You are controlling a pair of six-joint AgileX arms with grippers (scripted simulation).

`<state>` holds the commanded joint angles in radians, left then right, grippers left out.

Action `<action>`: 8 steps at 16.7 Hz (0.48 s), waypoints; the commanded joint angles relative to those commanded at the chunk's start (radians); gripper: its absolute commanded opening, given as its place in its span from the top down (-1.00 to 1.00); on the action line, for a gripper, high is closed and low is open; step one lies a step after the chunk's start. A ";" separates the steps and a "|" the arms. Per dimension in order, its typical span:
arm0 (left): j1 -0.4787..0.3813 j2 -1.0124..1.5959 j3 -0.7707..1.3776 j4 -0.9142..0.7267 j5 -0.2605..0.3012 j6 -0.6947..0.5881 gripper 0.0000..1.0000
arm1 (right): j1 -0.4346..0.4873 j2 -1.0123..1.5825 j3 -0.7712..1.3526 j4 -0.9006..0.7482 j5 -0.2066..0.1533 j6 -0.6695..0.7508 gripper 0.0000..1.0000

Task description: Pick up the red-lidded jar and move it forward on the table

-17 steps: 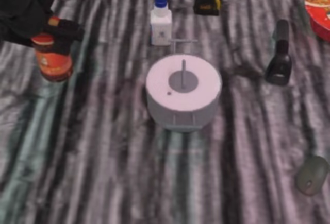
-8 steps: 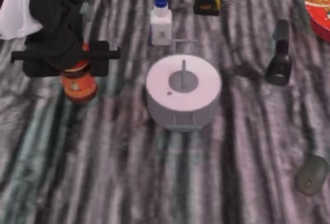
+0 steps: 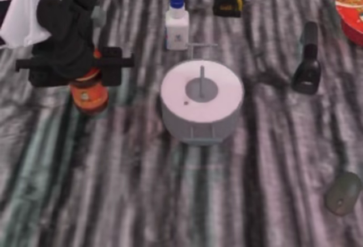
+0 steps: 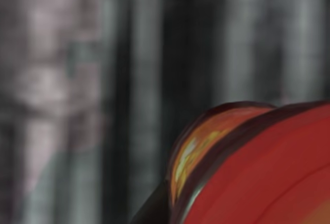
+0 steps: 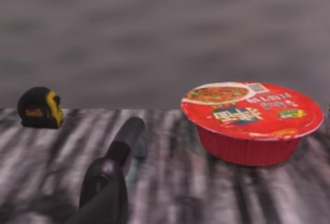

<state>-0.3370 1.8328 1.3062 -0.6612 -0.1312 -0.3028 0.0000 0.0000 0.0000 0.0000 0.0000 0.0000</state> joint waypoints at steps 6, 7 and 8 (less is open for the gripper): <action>0.005 0.077 -0.051 0.131 0.004 0.009 1.00 | 0.000 0.000 0.000 0.000 0.000 0.000 -1.00; 0.005 0.077 -0.051 0.131 0.004 0.009 1.00 | 0.000 0.000 0.000 0.000 0.000 0.000 -1.00; 0.005 0.077 -0.051 0.131 0.004 0.009 1.00 | 0.000 0.000 0.000 0.000 0.000 0.000 -1.00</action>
<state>-0.3315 1.9099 1.2556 -0.5307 -0.1268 -0.2940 0.0000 0.0000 0.0000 0.0000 0.0000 0.0000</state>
